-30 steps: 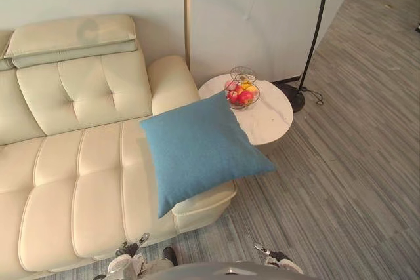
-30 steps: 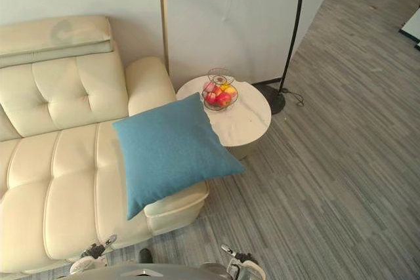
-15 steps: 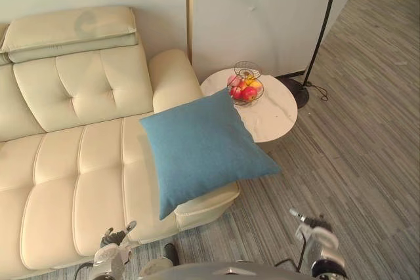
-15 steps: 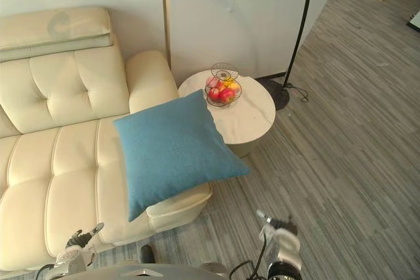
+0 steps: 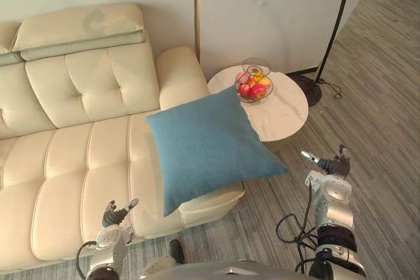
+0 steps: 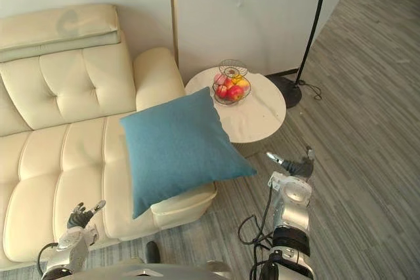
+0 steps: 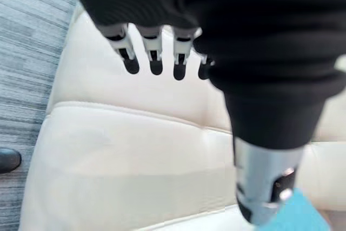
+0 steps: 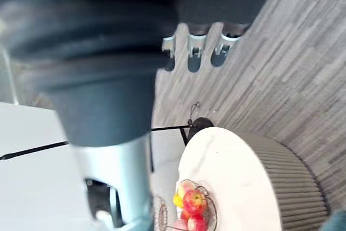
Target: Pick up cushions and gather them together orderly.
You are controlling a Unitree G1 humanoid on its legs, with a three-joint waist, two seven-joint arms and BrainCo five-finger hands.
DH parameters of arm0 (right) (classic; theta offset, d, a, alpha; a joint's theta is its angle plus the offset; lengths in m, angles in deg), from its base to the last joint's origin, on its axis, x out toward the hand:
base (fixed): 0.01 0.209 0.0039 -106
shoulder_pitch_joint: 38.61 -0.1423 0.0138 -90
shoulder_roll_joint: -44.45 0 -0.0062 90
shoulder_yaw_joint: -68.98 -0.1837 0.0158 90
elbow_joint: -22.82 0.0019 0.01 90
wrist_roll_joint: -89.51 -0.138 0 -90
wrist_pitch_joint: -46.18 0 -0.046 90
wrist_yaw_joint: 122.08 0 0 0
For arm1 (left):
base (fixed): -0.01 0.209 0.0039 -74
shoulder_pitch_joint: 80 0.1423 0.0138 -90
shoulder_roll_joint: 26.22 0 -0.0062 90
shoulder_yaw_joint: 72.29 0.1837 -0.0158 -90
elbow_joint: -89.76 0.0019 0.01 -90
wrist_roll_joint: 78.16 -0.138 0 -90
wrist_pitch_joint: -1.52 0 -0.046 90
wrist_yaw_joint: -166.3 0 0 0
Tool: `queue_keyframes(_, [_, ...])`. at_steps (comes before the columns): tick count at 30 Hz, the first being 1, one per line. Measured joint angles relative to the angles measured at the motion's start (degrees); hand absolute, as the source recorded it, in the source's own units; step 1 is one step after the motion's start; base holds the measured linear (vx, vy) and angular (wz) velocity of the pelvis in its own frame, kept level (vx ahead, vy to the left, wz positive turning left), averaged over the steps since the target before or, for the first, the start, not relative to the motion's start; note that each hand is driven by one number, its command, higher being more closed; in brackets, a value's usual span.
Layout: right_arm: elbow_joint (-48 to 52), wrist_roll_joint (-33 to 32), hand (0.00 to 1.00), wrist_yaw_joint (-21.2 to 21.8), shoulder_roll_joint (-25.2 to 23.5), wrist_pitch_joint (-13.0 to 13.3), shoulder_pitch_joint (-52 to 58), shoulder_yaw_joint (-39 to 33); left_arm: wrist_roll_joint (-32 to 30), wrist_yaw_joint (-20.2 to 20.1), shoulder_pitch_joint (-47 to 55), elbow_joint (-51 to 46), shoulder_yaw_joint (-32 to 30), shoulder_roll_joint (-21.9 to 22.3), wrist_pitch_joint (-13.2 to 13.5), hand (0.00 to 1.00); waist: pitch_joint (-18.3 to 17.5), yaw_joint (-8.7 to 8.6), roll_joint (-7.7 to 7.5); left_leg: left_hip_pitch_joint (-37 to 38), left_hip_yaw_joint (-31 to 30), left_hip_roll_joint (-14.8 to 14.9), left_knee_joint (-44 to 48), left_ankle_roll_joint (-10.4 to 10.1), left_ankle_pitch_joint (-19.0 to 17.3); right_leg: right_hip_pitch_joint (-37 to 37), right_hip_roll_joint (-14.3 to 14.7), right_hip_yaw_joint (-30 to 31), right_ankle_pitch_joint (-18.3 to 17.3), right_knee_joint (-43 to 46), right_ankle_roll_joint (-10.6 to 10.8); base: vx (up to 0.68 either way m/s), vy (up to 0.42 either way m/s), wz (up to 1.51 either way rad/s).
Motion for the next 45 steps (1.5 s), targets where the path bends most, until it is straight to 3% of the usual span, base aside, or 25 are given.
queue_keyframes(4, [3.73,-0.05,0.00,0.29,0.28,1.63,-1.59,3.07,0.22,-0.27,-0.11,-2.50,1.74,0.00,0.30,0.00,-0.07,-1.07,0.15,-0.91,-0.57,0.10,0.00,0.05,0.73,-0.71,0.04,-0.66,-0.13,0.12,0.42,-0.07,-0.012,0.07])
queue_keyframes(11, [5.19,-1.03,0.00,3.38,0.54,2.56,-3.09,10.24,0.56,-0.39,-0.17,-4.44,5.20,-0.05,0.46,0.00,0.02,-0.93,0.35,-2.35,-0.70,0.15,0.00,0.57,1.20,-1.93,0.09,-0.90,0.60,-0.15,0.93,-0.04,0.009,0.02])
queue_keyframes(20, [2.40,-3.49,0.00,4.83,-0.05,2.51,-6.39,18.91,0.48,-0.19,-3.49,-5.67,11.40,-0.34,0.48,0.00,0.76,0.25,1.30,-5.42,0.52,0.41,0.02,0.45,1.76,-5.71,0.28,0.42,1.29,0.05,0.75,0.01,0.006,-0.05])
queue_keyframes(29, [0.03,-5.01,0.00,5.03,-0.43,2.31,-10.61,28.50,-2.46,1.68,-12.65,-5.25,16.14,-0.31,0.33,0.00,2.42,1.07,1.93,-12.50,0.34,2.68,0.38,-0.59,7.78,-12.40,2.43,1.65,4.44,-0.08,-2.18,-0.07,-0.019,-0.03])
queue_keyframes(34, [-1.95,-4.98,0.00,5.31,-0.71,2.28,-13.48,31.45,-2.46,2.69,-15.97,-3.93,16.85,-0.13,0.30,0.00,3.61,1.36,3.19,-16.36,-0.93,4.99,0.05,-0.17,7.65,-17.31,4.65,1.54,5.06,1.95,-2.76,-0.17,-0.011,-0.05])
queue_keyframes(45, [-5.98,-4.23,0.00,5.08,-1.92,2.58,-17.04,37.07,-2.45,5.09,-22.53,-0.72,18.52,-1.19,0.14,0.00,6.39,1.85,2.95,-20.26,-0.33,5.34,0.06,-0.75,7.78,-21.77,4.69,2.51,7.41,1.97,-2.09,-0.05,0.020,-0.06])
